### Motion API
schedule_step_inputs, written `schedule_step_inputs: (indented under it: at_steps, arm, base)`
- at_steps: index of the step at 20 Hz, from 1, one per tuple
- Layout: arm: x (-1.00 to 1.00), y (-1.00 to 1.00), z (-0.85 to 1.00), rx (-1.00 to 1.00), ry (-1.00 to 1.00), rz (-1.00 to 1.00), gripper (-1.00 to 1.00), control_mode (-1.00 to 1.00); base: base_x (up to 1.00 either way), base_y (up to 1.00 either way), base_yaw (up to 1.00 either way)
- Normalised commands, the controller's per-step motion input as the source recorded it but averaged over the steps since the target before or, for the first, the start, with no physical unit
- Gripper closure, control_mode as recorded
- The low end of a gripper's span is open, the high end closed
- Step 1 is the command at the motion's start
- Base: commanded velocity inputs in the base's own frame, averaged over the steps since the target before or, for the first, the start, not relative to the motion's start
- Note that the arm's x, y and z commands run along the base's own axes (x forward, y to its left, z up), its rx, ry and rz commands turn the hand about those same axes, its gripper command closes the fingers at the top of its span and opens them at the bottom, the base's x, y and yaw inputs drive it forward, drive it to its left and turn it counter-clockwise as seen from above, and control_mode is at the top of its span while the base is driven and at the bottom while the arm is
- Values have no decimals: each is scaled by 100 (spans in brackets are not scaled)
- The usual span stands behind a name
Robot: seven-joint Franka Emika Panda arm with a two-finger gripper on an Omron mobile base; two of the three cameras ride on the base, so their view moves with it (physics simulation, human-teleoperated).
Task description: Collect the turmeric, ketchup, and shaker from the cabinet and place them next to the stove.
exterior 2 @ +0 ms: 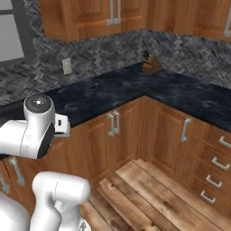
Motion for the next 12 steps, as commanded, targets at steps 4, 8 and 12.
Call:
schedule_step_inputs:
  at_steps: [4, 8, 12]
  arm:
    - [0, 0, 0, 0, 0, 0, -100, 100]
    - [0, 0, 0, 0, 0, 0, -100, 100]
    - [0, 0, 0, 0, 0, 0, -100, 100]
  base:
    - [-52, 65, 37]
    - [-58, 63, 36]
    - [-88, 49, 29]
